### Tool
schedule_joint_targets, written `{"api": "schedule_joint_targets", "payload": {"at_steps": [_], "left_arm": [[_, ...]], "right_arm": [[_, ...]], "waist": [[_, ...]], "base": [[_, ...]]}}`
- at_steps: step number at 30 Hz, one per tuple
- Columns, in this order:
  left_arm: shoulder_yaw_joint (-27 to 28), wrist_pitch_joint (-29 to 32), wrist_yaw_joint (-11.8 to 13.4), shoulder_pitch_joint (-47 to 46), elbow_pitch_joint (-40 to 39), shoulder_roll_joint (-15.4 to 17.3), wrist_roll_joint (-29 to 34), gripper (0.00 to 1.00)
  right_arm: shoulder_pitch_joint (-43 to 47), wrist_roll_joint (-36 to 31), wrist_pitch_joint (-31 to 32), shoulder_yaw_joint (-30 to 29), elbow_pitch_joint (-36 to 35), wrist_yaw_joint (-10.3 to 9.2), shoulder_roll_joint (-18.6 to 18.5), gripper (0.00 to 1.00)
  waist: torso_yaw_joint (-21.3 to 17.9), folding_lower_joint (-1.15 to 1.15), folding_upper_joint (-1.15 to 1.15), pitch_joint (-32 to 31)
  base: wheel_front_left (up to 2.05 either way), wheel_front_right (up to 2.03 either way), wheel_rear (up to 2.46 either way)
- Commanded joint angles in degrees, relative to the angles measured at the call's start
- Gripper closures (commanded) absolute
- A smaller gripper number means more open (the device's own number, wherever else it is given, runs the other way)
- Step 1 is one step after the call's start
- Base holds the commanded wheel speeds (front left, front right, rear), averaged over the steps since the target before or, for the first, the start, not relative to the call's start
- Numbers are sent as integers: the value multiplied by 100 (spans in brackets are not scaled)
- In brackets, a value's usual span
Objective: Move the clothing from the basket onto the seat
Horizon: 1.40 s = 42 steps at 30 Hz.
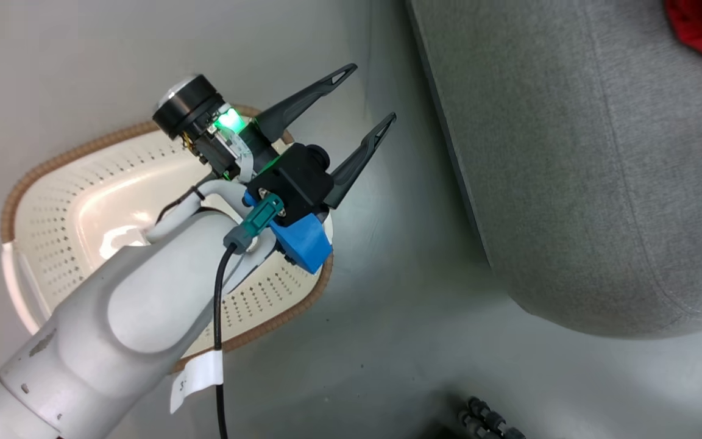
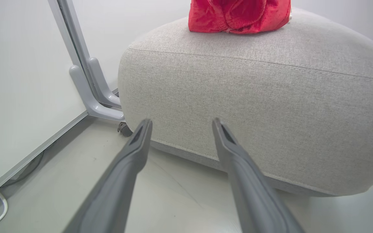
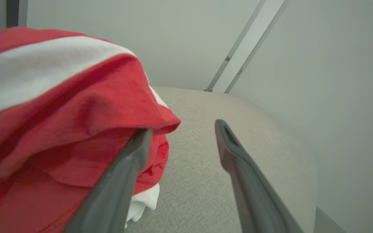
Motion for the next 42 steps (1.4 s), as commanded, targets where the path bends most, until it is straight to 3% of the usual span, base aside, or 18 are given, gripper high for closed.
{"api": "schedule_joint_targets", "payload": {"at_steps": [1, 14, 24, 42], "left_arm": [[13, -79, 43, 84, 65, -52, -40, 0], [317, -427, 316, 783, 527, -370, -464, 0], [1426, -446, 574, 1613, 164, -611, -494, 0], [3570, -447, 463, 2988, -260, -1210, 307, 0]], "right_arm": [[226, 49, 1, 31, -27, -1, -37, 0], [1550, 109, 0, 599, -614, 0, 129, 0], [1973, 325, 1, 1651, -1204, 0, 209, 0], [2185, 718, 0, 3149, -1140, -1, 642, 0]], "waist": [[66, 0, 0, -288], [238, 0, 0, -1591], [772, 0, 0, -2524], [1715, 0, 0, -3428]], "base": [[0, 0, 0], [0, 0, 0], [0, 0, 0], [0, 0, 0]]}}
